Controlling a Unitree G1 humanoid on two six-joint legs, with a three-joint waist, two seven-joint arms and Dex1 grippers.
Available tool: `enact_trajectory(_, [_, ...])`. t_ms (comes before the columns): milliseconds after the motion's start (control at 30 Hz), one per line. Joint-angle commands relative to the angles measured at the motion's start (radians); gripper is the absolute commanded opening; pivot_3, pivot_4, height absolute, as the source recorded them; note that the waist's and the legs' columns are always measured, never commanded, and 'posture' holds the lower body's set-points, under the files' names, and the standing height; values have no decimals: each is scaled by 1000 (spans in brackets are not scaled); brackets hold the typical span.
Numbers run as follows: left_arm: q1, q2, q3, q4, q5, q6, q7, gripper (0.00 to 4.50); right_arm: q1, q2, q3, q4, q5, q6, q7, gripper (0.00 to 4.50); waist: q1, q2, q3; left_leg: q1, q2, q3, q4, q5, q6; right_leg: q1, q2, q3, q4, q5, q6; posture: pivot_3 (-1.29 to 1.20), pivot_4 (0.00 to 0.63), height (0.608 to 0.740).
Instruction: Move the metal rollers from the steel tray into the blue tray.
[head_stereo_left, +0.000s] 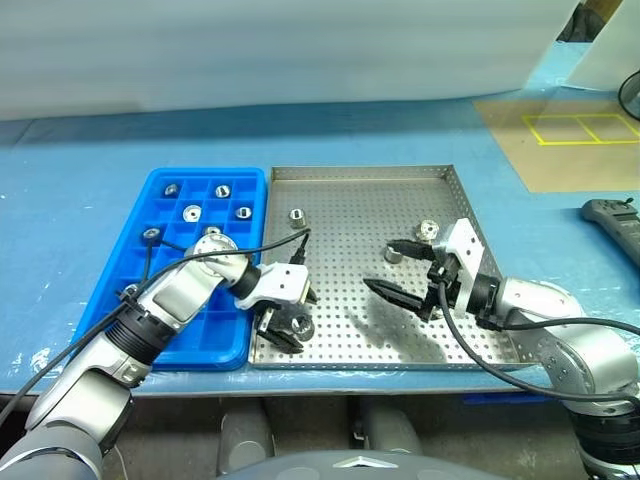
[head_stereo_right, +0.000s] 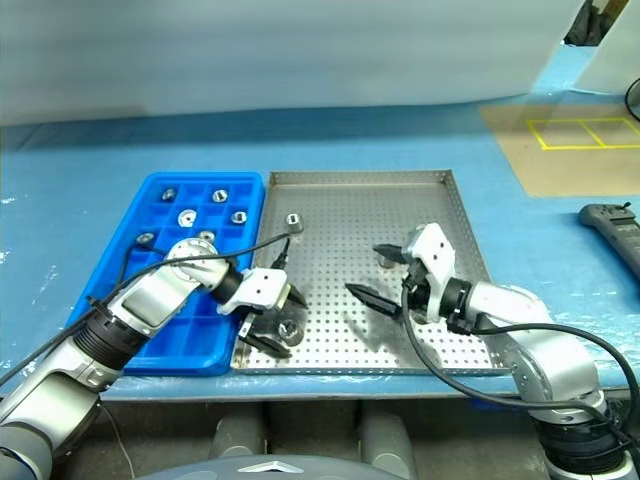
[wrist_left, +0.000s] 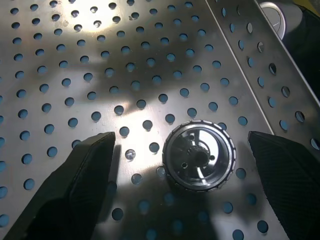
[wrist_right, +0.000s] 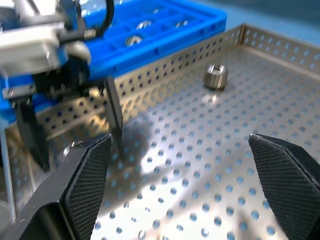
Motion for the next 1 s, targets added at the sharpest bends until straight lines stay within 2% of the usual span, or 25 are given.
enact_trajectory(33, [0, -1, -11, -2, 9, 3, -9, 4483, 13, -40, 2, -49, 12, -13, 47, 4500, -1, 0, 0, 0, 0, 0, 0, 0, 0, 0, 0, 0, 0, 0, 0, -207, 150, 740])
enact_trajectory(167, [-6, -5, -11, -1, 13, 4, -14, 4483, 31, -93, 44, -46, -35, -42, 87, 4500, 0, 0, 0, 0, 0, 0, 0, 0, 0, 0, 0, 0, 0, 0, 0, -211, 150, 740])
enact_trajectory(567, [-20, -9, -18, -14, 29, 16, -24, 4483, 35, -106, 59, -33, -50, -46, 99, 4500, 0, 0, 0, 0, 0, 0, 0, 0, 1, 0, 0, 0, 0, 0, 0, -202, 150, 740])
enact_trajectory(700, [-26, -11, -20, -3, 36, 12, -23, 3535, 36, -104, 60, -33, -56, -47, 98, 4500, 0, 0, 0, 0, 0, 0, 0, 0, 1, 0, 0, 0, 0, 0, 0, -202, 150, 740])
enact_trajectory(867, [-34, -12, -24, 10, 36, 15, -35, 1710, 33, -93, 69, -33, -64, -45, 90, 4500, 0, 0, 0, 0, 0, 0, 0, 0, 1, 0, 0, 0, 0, 0, 0, -207, 150, 740])
enact_trajectory(1000, [-34, -18, -21, 21, 47, 1, -18, 1691, 34, -89, 66, -32, -63, -44, 87, 4500, 0, 0, 0, 0, 0, 0, 0, 0, 1, 0, 0, 0, 0, 0, 0, -207, 150, 740])
